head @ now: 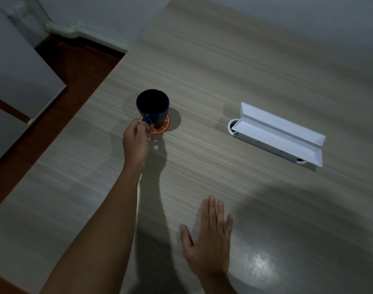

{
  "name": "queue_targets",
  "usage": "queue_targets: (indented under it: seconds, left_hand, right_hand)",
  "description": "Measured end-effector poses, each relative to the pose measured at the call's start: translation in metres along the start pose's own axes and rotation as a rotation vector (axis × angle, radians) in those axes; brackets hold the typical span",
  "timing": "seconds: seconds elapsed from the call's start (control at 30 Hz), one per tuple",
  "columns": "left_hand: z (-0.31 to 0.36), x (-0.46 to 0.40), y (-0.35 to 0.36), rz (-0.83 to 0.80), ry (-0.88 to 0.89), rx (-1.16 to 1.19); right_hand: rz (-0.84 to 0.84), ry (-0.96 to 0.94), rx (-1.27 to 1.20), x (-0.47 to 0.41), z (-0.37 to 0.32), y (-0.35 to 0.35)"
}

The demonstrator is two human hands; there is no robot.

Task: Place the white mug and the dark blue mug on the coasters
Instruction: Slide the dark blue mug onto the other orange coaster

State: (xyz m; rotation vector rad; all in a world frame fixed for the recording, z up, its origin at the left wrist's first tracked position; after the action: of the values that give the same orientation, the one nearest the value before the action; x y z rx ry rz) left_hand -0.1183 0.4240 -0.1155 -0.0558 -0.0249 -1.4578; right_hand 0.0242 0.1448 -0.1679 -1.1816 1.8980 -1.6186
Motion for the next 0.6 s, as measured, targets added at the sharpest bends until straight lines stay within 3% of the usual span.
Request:
queue_targets:
  seconds: [0.6]
  left_hand:
    - [-0.0037, 0.0070, -0.0053, 0.031, 0.014, -0.004]
  right_hand:
    - [-0.035, -0.007, 0.024, -0.0006, 0.0011, 0.0031]
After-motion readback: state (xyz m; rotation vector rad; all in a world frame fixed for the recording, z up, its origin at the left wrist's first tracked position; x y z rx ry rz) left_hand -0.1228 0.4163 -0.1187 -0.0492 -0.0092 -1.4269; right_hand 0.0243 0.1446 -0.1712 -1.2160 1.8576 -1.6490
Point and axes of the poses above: each hand's wrist, its own x-axis away from the middle knuckle, its own y-axis out of the palm, z = x × y, the point moved 7 cm from there along -x, towards the middle knuckle, and after that the axes turned 11 degrees about y, right-handed, at the moved point
